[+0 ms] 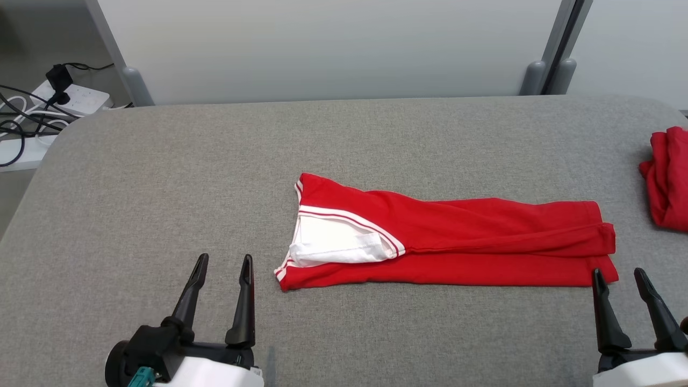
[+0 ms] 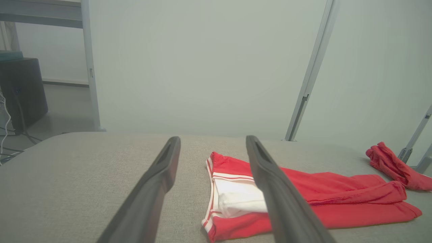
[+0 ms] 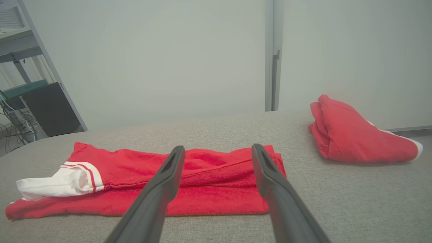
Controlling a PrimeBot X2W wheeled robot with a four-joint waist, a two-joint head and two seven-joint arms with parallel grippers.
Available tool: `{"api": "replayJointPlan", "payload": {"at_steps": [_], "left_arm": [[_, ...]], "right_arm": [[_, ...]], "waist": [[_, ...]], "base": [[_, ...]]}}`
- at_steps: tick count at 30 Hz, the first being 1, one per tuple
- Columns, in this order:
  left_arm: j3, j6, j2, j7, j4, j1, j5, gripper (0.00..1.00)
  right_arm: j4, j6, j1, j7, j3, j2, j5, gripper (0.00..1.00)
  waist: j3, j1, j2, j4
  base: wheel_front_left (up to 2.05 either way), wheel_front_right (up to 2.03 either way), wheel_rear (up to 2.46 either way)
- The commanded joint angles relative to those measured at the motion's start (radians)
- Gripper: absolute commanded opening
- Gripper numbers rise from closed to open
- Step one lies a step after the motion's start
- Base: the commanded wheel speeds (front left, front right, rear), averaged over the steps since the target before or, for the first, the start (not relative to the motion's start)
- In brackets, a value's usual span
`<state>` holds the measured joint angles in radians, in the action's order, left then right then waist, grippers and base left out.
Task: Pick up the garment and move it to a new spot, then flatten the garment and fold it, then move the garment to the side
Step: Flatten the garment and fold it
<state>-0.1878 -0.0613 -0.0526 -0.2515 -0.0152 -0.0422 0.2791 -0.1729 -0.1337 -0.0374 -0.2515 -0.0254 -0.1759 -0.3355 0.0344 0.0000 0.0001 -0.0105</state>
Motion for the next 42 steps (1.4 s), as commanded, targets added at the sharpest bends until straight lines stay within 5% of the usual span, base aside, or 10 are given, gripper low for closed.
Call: {"api": "replayJointPlan", "payload": {"at_steps": [1, 42], "left_arm": [[0.04, 0.008, -0.002, -0.01, 0.026, 0.008, -0.017, 1.0], [0.057, 0.046, 0.002, -0.01, -0.017, -0.062, -0.065, 1.0]], "right_arm": [[0.029, 0.003, -0.004, -0.01, 0.018, -0.023, -0.01, 1.0], [0.059, 0.003, -0.077, -0.01, 0.014, -0.005, -0.004, 1.0]], "waist": [[-0.004, 0.0, -0.0001, 0.0], [-0.084, 0.0, -0.0001, 0.002]], "base": [[0.0, 0.0, 0.0], [0.0, 0.0, 0.0]]}}
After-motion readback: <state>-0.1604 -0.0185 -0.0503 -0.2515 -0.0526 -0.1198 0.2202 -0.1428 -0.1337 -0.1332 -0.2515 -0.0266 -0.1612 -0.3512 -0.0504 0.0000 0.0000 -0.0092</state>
